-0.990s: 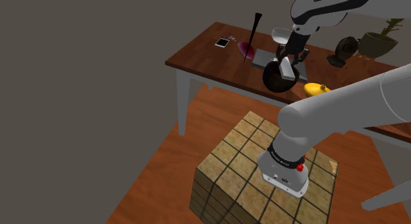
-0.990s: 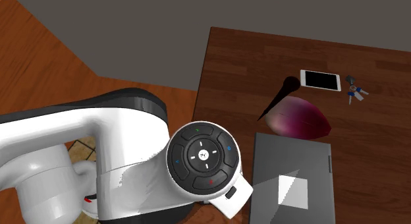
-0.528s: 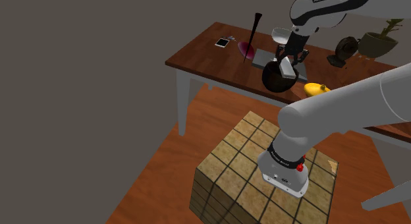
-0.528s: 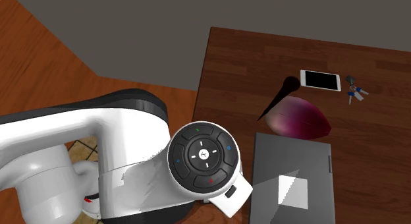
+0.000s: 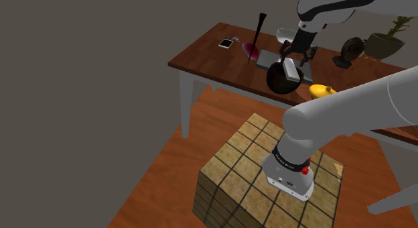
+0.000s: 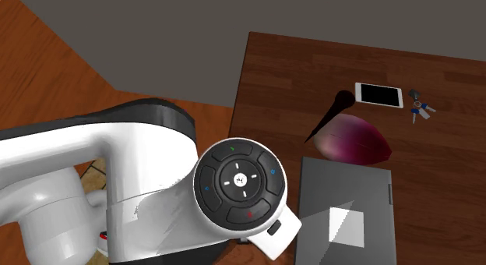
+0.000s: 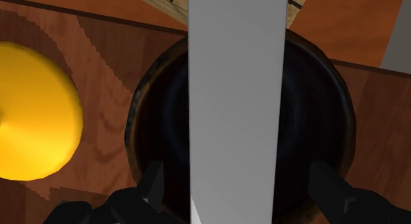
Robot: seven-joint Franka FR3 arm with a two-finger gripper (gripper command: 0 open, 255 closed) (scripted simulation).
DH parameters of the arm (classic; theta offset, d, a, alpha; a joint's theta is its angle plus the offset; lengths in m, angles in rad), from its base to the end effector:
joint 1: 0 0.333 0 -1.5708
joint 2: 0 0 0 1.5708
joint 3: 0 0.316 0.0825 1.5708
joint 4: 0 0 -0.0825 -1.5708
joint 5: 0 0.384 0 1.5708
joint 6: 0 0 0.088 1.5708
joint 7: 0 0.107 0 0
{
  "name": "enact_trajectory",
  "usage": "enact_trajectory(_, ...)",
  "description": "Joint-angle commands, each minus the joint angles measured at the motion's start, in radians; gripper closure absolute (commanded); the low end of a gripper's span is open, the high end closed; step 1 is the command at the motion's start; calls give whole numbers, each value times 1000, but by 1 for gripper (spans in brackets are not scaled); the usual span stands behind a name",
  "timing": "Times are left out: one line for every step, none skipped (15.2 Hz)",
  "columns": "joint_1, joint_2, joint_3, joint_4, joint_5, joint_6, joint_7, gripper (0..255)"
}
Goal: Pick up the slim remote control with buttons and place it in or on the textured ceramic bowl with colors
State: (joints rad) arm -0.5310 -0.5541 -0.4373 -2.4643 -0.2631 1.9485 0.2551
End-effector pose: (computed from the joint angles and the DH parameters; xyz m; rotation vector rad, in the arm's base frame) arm 0.2026 -0.3401 0.4694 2.6871 -1.5874 -0.0009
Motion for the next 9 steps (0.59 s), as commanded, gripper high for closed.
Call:
enact_trajectory(3,-12,13,49,8,-62,-1,0)
enact_trajectory(4,-16,19,72,12,-90,-1,0)
enact_trajectory(4,-16,19,72,12,-90,-1,0)
enact_trajectory(4,-16,19,72,12,-90,-1,0)
enact_trajectory(4,-16,19,72,12,-90,-1,0)
enact_trajectory(4,-16,19,72,12,-90,-1,0)
enact_trajectory(4,-16,19,72,12,-90,-1,0)
enact_trajectory(4,-16,19,72,12,-90,-1,0)
enact_trajectory(4,-16,19,72,12,-90,-1,0)
